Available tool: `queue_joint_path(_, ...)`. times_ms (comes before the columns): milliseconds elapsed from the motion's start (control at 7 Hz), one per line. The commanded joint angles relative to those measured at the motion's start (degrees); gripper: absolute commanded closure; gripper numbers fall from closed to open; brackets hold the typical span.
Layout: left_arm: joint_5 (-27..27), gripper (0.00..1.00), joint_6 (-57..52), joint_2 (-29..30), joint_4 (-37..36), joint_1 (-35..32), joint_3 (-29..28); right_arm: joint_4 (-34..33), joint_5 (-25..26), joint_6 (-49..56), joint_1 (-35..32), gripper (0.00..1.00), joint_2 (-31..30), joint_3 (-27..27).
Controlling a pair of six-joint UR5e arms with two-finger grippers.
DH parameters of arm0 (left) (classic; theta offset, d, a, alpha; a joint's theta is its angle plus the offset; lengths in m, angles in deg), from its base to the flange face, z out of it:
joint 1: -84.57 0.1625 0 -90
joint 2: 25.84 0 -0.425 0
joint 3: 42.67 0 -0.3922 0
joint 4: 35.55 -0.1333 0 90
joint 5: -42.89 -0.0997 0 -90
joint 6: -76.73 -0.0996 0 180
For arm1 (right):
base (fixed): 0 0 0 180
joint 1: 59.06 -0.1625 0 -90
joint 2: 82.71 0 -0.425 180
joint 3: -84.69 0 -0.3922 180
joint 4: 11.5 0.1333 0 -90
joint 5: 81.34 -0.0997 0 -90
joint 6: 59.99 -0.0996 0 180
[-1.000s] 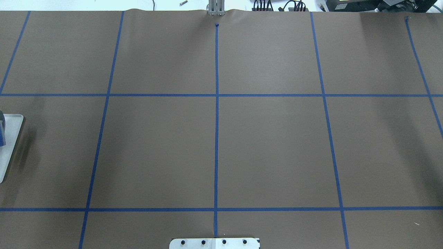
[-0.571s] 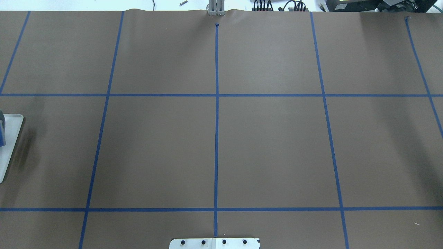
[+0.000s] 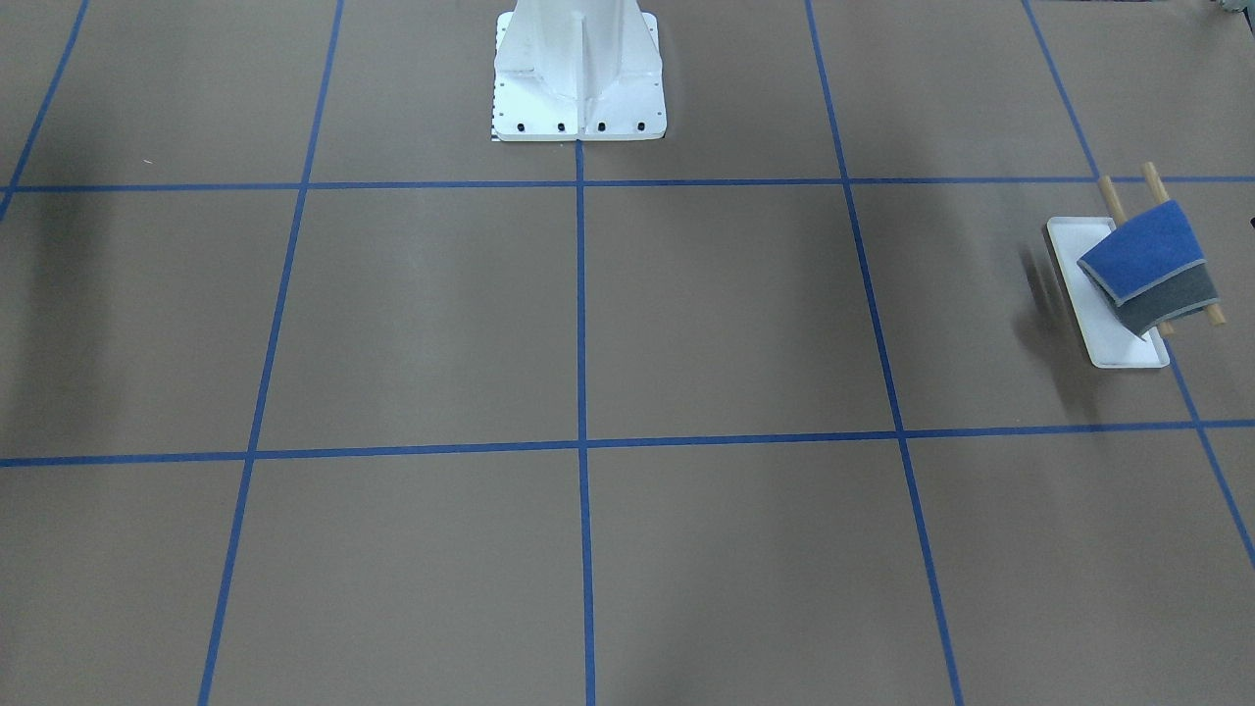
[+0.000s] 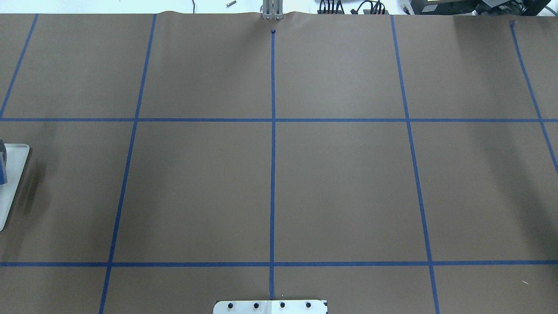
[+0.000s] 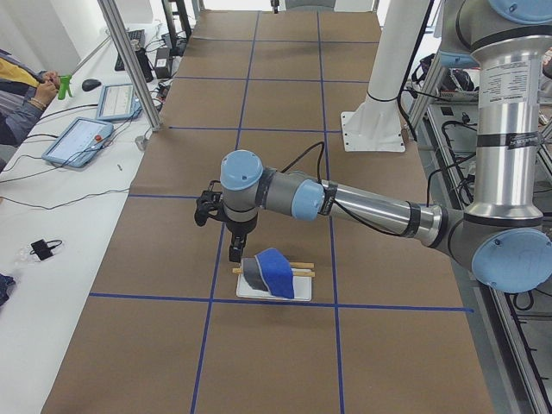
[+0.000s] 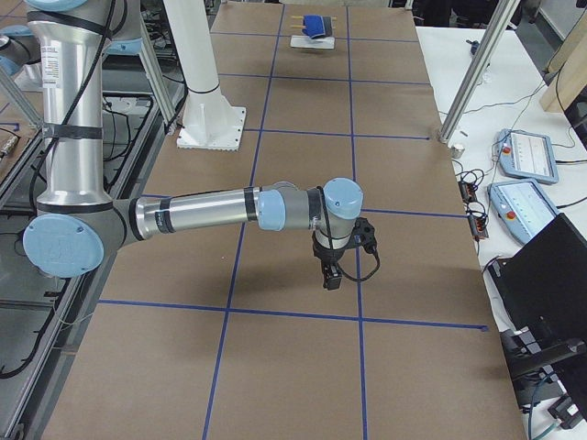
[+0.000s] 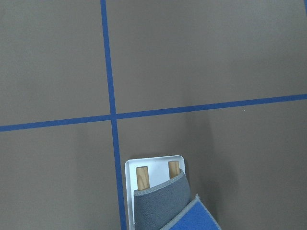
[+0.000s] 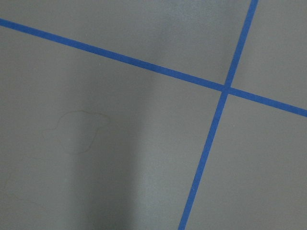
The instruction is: Hang towel on rack
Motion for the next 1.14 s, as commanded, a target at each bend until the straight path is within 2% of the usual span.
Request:
queue_joint_path(0, 0.3, 0.02, 0.4, 0.5, 0.1, 0.1, 0.1, 0.0, -1.2, 0.1, -1.0, 0.0, -0.4, -0.2)
queue_joint_path(1000, -0.1, 0.02, 0.2, -0.2, 1.5, 0.0, 0.2, 0.1, -0.3, 0.1, -1.2, 0.0, 0.1, 0.0)
